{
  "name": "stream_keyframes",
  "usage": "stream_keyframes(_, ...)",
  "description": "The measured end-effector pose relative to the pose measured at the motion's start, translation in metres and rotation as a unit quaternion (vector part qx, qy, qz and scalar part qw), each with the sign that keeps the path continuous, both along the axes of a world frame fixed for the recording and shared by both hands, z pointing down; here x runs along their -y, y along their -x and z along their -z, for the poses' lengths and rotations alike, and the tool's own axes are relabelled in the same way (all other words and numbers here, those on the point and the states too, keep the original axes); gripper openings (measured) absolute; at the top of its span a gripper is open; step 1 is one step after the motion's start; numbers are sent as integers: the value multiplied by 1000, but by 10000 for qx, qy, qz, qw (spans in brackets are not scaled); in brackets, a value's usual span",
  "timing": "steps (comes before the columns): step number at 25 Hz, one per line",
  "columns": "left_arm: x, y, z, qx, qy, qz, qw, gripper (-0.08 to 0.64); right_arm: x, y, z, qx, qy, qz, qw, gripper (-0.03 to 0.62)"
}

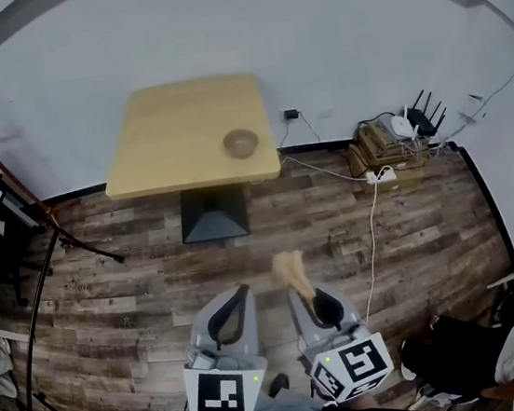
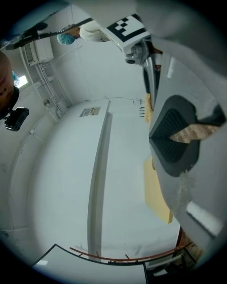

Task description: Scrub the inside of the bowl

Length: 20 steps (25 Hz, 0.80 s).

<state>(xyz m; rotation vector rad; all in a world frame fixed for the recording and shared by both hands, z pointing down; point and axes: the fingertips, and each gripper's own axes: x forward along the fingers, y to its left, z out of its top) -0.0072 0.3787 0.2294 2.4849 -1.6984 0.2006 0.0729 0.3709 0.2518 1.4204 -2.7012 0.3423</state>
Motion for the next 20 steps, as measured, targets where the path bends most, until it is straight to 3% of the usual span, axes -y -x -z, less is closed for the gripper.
stream_keyframes(5, 58, 30, 15, -48, -171, 34, 9998, 21, 56, 30, 14, -63, -121, 70, 9999, 71)
stream_keyframes(13, 111, 73, 25, -165, -332, 45, 9993, 21, 111, 74, 26, -50, -285, 164, 9994, 71)
stream_keyframes(20, 135, 77, 21, -157, -396, -169, 9989, 20, 132, 78, 28, -159, -352, 13, 9993, 71)
